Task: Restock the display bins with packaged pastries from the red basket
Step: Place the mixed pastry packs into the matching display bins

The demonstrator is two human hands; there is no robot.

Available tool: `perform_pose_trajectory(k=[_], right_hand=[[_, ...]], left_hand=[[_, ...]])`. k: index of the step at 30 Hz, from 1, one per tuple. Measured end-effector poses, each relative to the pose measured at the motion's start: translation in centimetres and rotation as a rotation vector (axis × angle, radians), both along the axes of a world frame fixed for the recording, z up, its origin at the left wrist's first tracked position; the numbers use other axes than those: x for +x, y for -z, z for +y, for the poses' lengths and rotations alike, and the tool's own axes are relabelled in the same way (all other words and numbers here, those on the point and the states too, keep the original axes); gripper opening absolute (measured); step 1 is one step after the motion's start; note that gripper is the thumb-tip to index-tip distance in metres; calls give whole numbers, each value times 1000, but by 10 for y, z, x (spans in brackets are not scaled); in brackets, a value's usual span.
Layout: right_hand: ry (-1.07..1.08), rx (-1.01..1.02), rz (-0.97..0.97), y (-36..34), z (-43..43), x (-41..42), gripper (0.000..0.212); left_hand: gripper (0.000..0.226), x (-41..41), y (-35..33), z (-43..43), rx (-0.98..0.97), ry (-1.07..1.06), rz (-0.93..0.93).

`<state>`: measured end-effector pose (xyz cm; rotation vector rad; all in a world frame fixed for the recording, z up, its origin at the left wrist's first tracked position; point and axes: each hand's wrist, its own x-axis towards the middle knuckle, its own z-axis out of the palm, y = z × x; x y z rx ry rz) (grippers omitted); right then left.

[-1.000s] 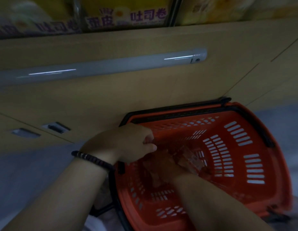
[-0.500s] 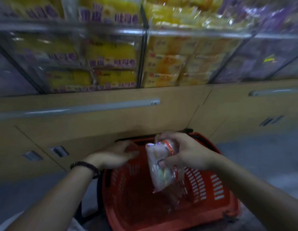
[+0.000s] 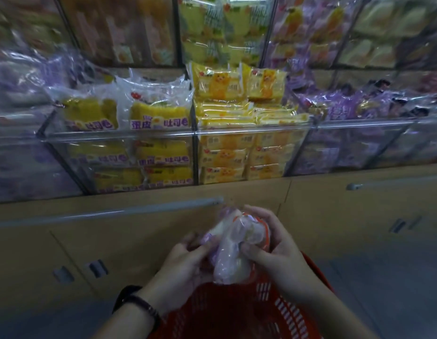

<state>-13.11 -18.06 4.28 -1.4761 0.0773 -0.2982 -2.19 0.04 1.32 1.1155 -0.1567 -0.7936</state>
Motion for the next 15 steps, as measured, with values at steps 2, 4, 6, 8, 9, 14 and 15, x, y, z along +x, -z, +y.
perform_pose_trajectory(k=[2, 4, 6, 8, 9, 14, 15], right_hand=[[83, -7, 24, 2, -3, 1, 74], [135, 10, 67, 5, -8, 0, 93], [174, 51, 116, 5, -11, -1, 99], [230, 106, 149, 2, -13, -1, 78], [261, 142, 169, 1, -13, -1, 68], [345, 248, 245, 4, -14, 4, 57], [337, 257, 261, 5, -14, 5, 62]], left_hand=[[35, 2, -5, -3, 9, -139, -67], [49, 8, -7, -3, -22, -204, -90], [65, 12, -9, 0, -41, -225, -62], [55, 10, -15, 1, -38, -183, -41], [46, 10, -15, 1, -20, -159, -36], [40, 10, -15, 1, 13, -153, 63], [38, 10, -16, 0, -2, -131, 103]])
